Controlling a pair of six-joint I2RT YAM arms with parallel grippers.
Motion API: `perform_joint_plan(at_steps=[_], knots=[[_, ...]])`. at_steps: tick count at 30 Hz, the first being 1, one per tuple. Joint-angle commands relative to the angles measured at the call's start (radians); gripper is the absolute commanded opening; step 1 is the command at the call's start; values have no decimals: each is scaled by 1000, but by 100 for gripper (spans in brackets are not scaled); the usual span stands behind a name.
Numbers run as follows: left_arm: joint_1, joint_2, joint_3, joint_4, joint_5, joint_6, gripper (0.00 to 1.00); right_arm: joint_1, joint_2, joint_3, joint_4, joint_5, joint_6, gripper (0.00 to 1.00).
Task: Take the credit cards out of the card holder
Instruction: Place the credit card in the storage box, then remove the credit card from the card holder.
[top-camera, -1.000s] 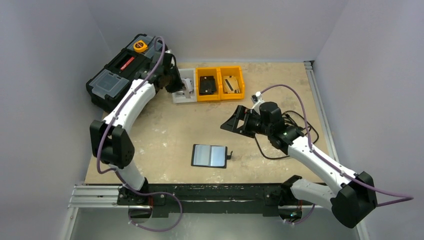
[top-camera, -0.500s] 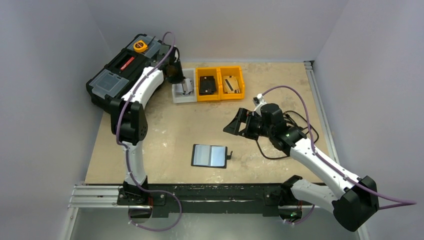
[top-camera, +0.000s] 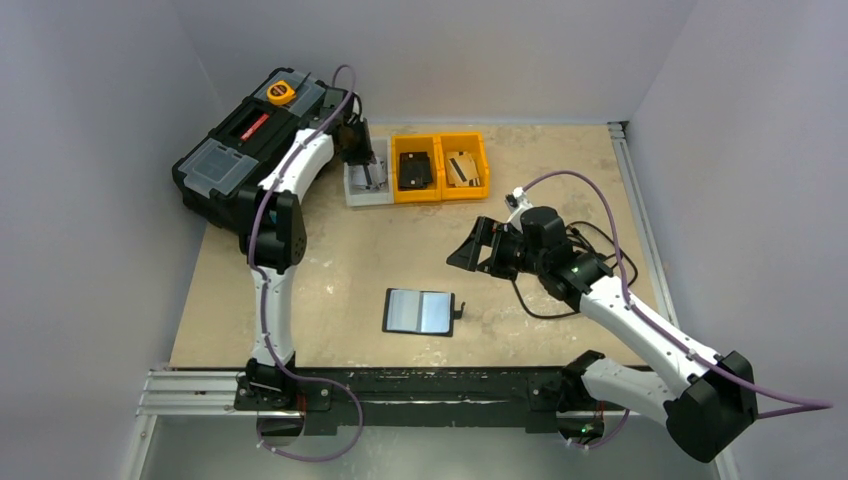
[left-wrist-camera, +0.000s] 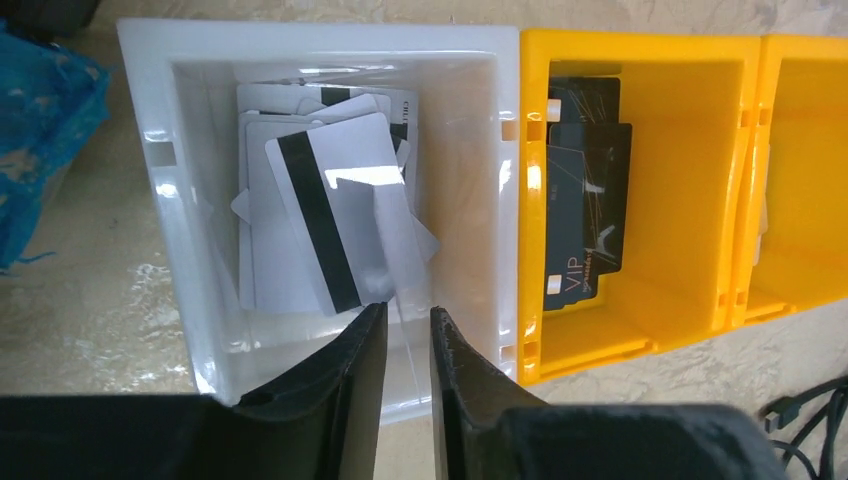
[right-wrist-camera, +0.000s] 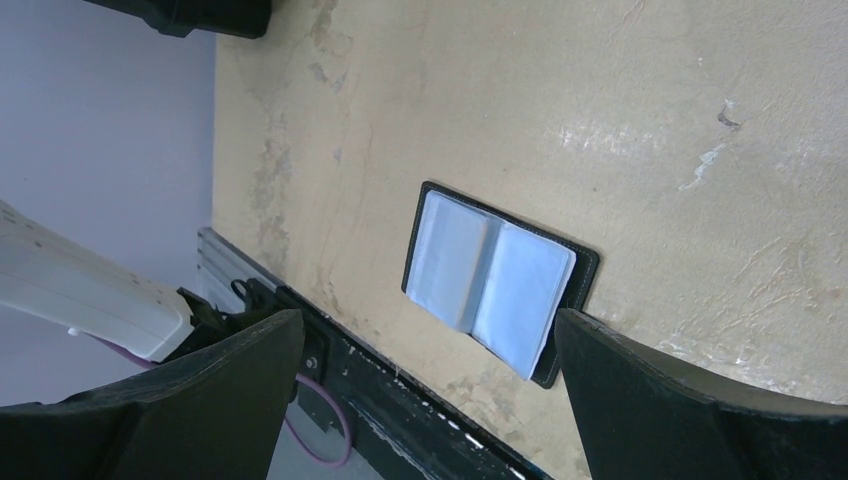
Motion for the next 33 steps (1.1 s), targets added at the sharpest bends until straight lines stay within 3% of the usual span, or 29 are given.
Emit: perform_joint_plan(at_steps=[1,4,7,13,20,25,33], knots=[[14,-8,71,-8,19,29,28,3,3,55,11,10,-27,99],[13,-28,81,-26,14,39,48,3,8,59,10,10,-33,99],[14,-64,87,-48,15,40,61,3,14,59,7,27,-42,99],[12,-196,6,-55,24,29,79,6,37,62,-7,60,-45,99],[-35,-461,-302,-60,54,-87,85,55,43,43,3,147,-34,99],[-125,-692,-531,-89,-35,-115,85,209,117,68,13,270,1,99],[-229,-990,-845,-135,-44,-161,85,385,257,118,36,415,88,95]])
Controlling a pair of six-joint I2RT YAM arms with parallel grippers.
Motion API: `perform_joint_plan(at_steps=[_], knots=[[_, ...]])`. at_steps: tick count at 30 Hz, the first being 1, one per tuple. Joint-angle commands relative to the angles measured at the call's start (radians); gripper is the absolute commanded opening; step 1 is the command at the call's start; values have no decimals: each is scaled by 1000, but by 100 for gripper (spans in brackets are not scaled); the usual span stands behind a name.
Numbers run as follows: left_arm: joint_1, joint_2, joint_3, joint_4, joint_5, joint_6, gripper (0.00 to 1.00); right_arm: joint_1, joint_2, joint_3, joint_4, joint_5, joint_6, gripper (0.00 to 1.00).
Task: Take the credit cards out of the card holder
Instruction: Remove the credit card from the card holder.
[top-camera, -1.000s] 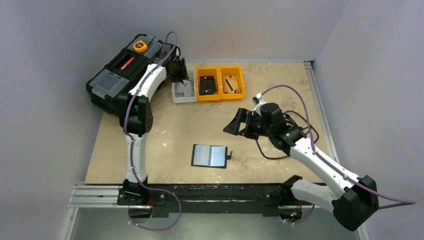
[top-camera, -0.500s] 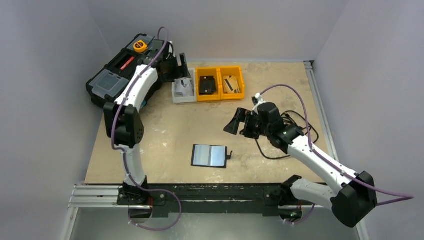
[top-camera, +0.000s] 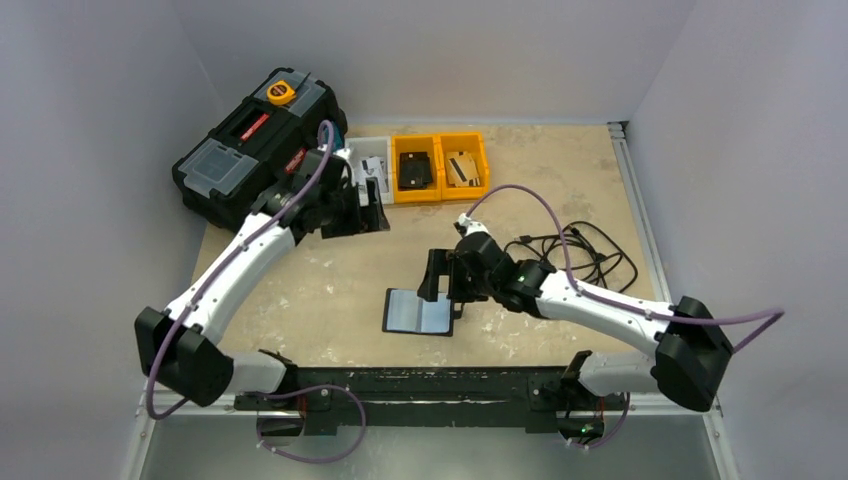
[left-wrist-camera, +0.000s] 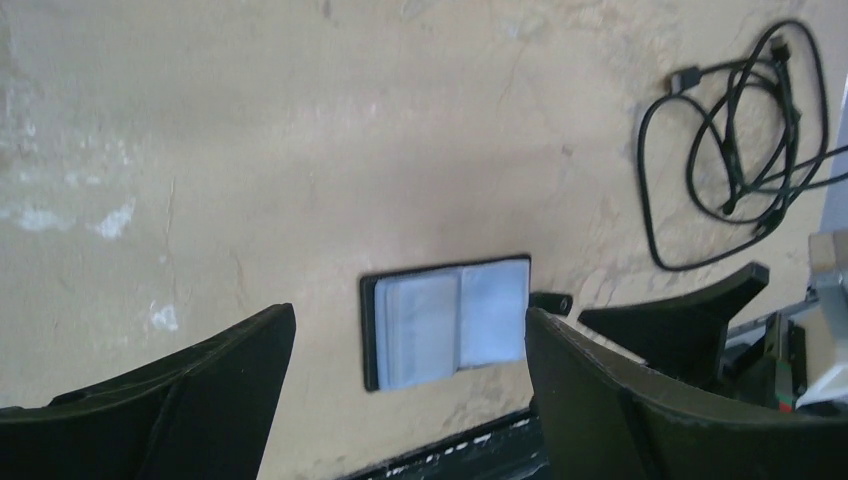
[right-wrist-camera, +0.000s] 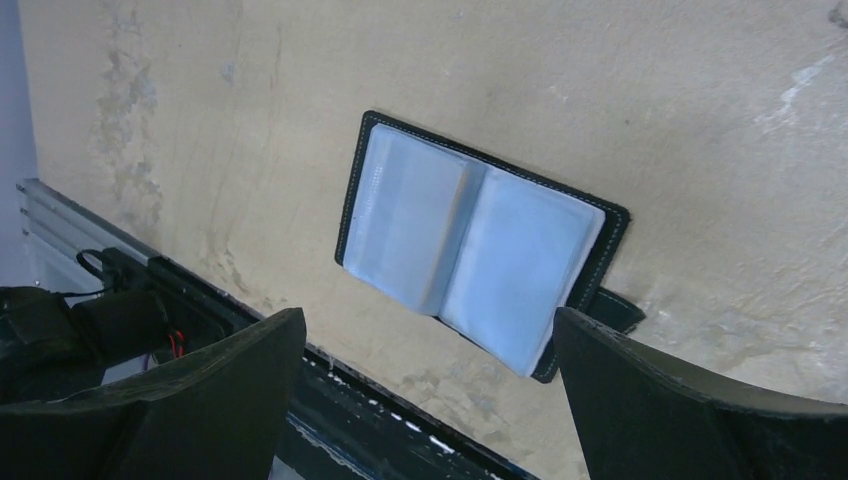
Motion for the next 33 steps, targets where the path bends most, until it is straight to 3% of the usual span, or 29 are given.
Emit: perform_joint_plan(at_steps=[1,8,16,33], knots=[[-28,-143,-134,-36,-25,-39,85,71,72,95,36,130,63,93],[-97,-269,-307,-34,-26,-68,85,141,210,149,31,195,109,82],[-100,-326,-422,13,14,-117,85,174,362,213,21,215,125,58],[-97,-294,-461,30,33,-124,80,184,565,296,-70,225,81,52]])
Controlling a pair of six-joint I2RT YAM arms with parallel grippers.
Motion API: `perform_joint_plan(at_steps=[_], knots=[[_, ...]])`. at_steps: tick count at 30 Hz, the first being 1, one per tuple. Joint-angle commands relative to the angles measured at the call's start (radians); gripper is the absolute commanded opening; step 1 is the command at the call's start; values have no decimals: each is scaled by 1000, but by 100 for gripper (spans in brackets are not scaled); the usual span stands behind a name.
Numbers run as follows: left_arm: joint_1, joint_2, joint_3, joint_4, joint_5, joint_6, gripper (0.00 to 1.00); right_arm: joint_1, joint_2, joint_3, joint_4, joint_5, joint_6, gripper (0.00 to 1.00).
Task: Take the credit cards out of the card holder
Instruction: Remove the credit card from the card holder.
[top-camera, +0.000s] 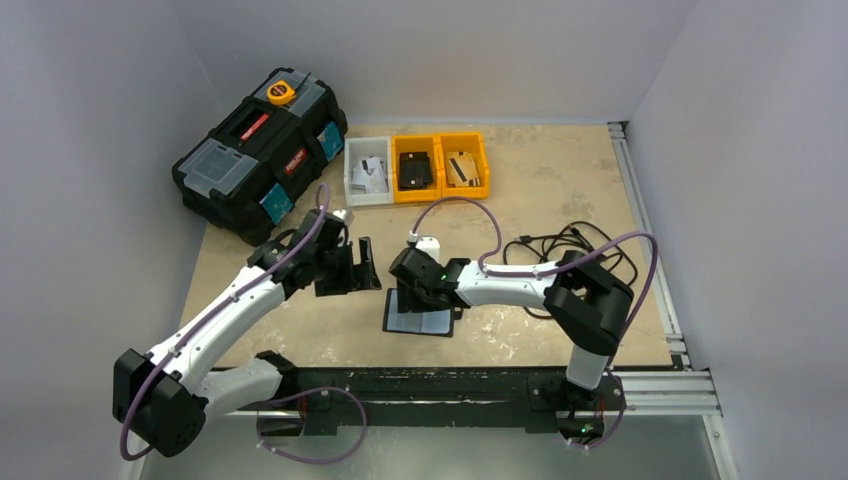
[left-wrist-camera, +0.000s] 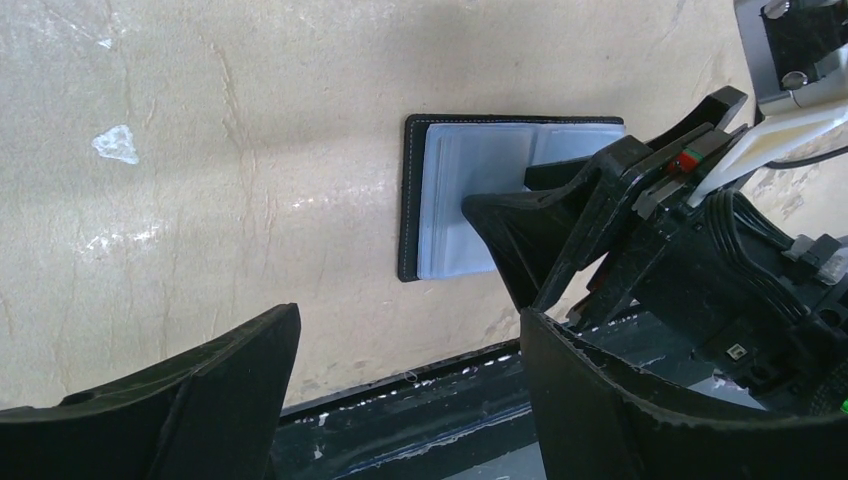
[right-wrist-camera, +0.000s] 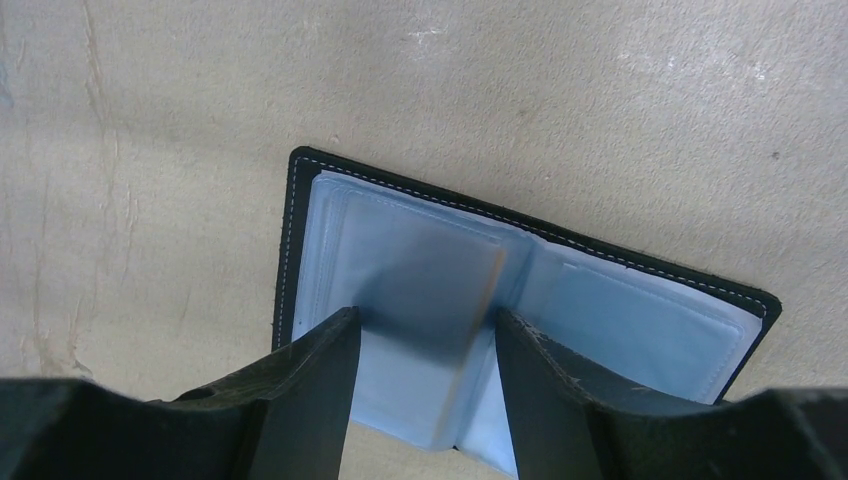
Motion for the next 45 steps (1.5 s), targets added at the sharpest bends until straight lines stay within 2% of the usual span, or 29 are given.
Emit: perform_joint_plan(at_steps=[1,5,9,12,14,22,35,45], knots=[[1,21,-17,50,37,-21,79,5,33,14,-19,4,-30,52],[0,53,-35,78,74,-42,75,1,24,-36,40,-23,-52,44],[0,79,-61,116,113,-60,71,-19,7,-95,123,-69,-77,24],[-2,105,-75,146,144,-71,68,-37,-4,-134,185,-109,-95,13],[-5,122,-87,173,165,-82,65,-50,-14,-161,230,-146,-103,9],[-49,219,-97,292,230,-121,48,-73,-23,-231,351,-225,-120,3],[-80,374,-76,381,245,-115,39,-86,-21,-255,369,-230,-120,0],[-90,431,-100,423,240,-118,35,-97,-21,-276,394,-250,-120,0]])
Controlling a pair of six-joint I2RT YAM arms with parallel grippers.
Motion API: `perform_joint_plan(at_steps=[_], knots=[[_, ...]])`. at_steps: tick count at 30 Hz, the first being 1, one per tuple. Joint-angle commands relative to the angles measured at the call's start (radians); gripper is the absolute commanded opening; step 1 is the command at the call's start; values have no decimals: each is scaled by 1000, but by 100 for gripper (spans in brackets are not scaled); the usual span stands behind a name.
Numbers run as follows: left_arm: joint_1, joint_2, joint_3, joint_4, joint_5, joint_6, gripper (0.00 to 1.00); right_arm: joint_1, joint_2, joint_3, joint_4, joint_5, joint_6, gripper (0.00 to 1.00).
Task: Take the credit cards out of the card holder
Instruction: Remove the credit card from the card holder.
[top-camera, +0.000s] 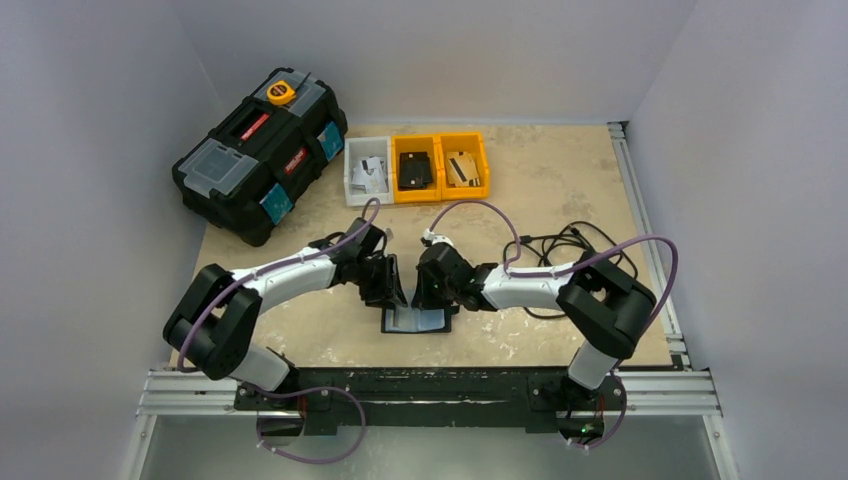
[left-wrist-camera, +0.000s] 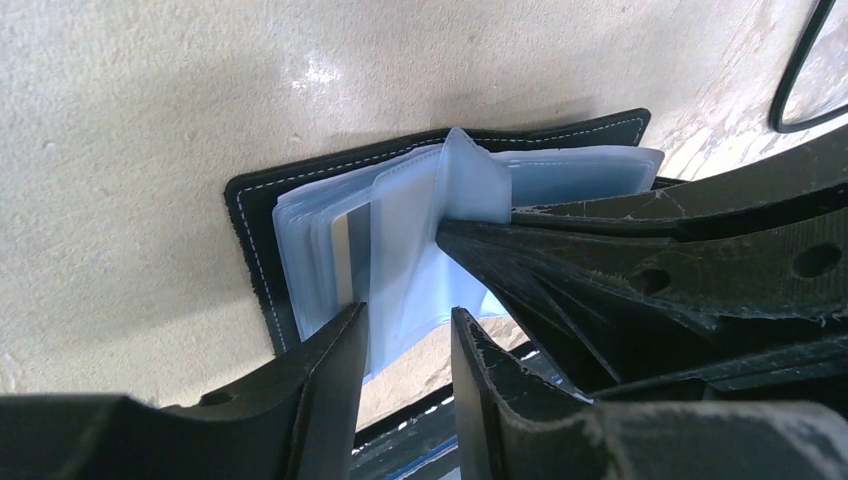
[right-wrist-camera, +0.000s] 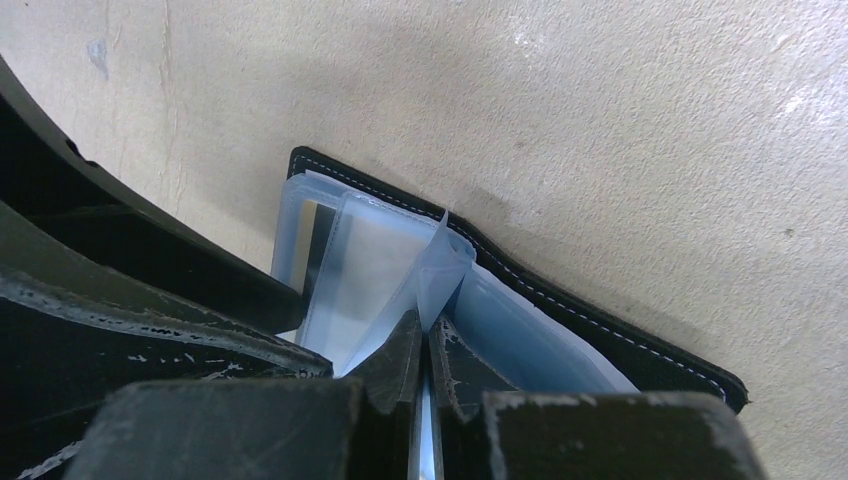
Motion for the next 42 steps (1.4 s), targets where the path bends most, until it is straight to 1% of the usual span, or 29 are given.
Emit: perform_joint_plan(at_steps=[1,6,11,14,20,23,25,29,31,34,38,42], knots=[[-12,26,-7,37,-2,-6,35,9,60,-38,45,-25,-6,0],[-19,50,-18,30,-38,-14,33,4,60,-46,56,-34,-5,0],[-33,82,-23,59,-27,-27,30,-2,57,-55,67,-43,-7,0],[-41,97,-23,70,-26,-44,24,-4,54,-58,75,-48,-6,0],[-46,87,-25,63,-51,-64,8,-10,32,-54,69,-51,-9,2],[-47,80,-23,47,-72,-69,0,-17,17,-49,59,-54,-10,8],[-47,75,-26,39,-84,-74,0,-20,-5,-41,46,-52,-11,16],[-47,59,-37,34,-98,-86,0,-23,-62,-12,1,-35,-12,37],[-46,48,-41,34,-100,-89,0,-25,-92,9,-45,-16,-14,45],[-47,31,-40,34,-92,-88,0,-27,-134,38,-126,25,-14,50],[-59,1,-35,42,-70,-83,0,-28,-186,45,-200,76,-12,51],[-80,-27,-21,59,-44,-85,0,-31,-237,19,-219,95,-7,51]])
